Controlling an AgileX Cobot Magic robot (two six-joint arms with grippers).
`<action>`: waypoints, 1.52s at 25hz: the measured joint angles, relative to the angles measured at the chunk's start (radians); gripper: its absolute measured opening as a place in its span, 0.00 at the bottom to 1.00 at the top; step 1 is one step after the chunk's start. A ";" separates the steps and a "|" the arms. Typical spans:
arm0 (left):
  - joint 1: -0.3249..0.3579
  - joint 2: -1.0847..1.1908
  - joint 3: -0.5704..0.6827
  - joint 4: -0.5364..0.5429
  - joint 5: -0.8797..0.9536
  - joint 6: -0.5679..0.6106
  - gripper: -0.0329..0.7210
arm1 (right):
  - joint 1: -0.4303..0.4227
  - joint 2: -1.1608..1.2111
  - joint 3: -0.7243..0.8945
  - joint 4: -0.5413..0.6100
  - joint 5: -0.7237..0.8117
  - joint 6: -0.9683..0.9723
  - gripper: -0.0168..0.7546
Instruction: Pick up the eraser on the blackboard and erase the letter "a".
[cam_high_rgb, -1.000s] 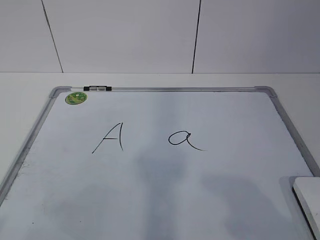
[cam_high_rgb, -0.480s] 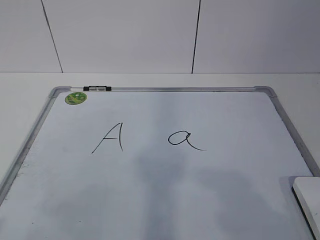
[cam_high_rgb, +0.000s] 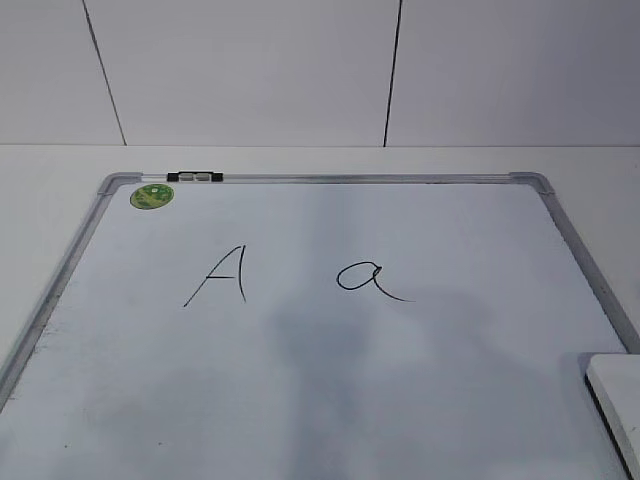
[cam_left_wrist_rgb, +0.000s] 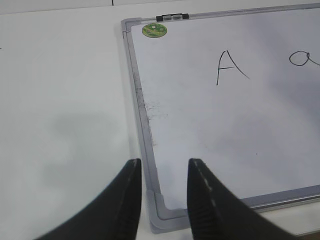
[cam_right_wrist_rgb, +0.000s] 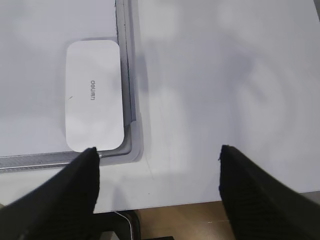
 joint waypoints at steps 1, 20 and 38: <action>0.000 0.000 0.000 0.000 0.000 0.000 0.36 | 0.000 0.007 0.000 0.002 0.001 0.000 0.79; 0.000 0.000 0.000 0.000 0.000 0.000 0.36 | 0.002 0.291 0.000 0.156 -0.005 -0.040 0.79; 0.000 0.000 0.000 0.000 0.000 0.000 0.35 | 0.041 0.566 0.000 0.251 -0.123 -0.094 0.79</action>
